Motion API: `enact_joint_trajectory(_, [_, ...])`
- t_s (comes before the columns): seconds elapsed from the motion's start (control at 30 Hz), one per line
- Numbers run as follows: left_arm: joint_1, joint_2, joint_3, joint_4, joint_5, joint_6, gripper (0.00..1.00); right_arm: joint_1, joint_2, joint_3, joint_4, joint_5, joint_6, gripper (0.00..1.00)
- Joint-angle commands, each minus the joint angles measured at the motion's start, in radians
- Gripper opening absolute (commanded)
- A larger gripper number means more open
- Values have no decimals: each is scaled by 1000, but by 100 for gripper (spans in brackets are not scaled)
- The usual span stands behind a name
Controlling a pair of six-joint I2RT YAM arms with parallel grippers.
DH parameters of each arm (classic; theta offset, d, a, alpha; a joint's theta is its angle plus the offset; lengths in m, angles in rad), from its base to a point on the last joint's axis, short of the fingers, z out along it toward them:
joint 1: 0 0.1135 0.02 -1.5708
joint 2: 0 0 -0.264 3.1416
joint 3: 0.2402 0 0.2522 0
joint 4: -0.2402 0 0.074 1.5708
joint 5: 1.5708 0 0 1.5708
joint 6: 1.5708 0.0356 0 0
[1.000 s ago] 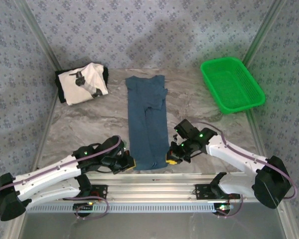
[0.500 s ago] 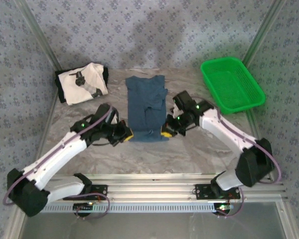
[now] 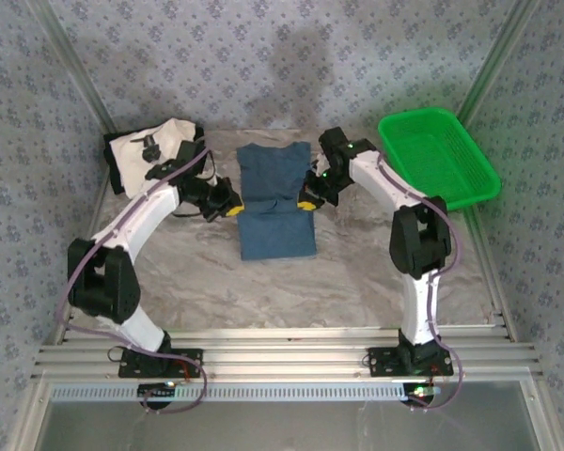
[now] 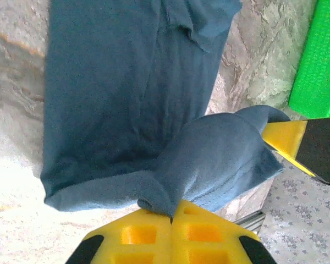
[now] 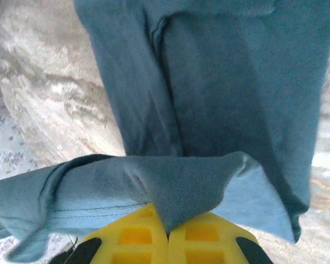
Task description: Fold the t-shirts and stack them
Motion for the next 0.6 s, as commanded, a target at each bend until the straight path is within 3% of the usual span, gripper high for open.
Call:
enact_joint_trajectory(0.0, [25,78,81,-24,58,90,0,-34,67,99,-76,9,-41,0])
enact_joint_trajectory(0.57, [37,447,366,-49,122,177,0,-97,235,208,-1,15,26,0])
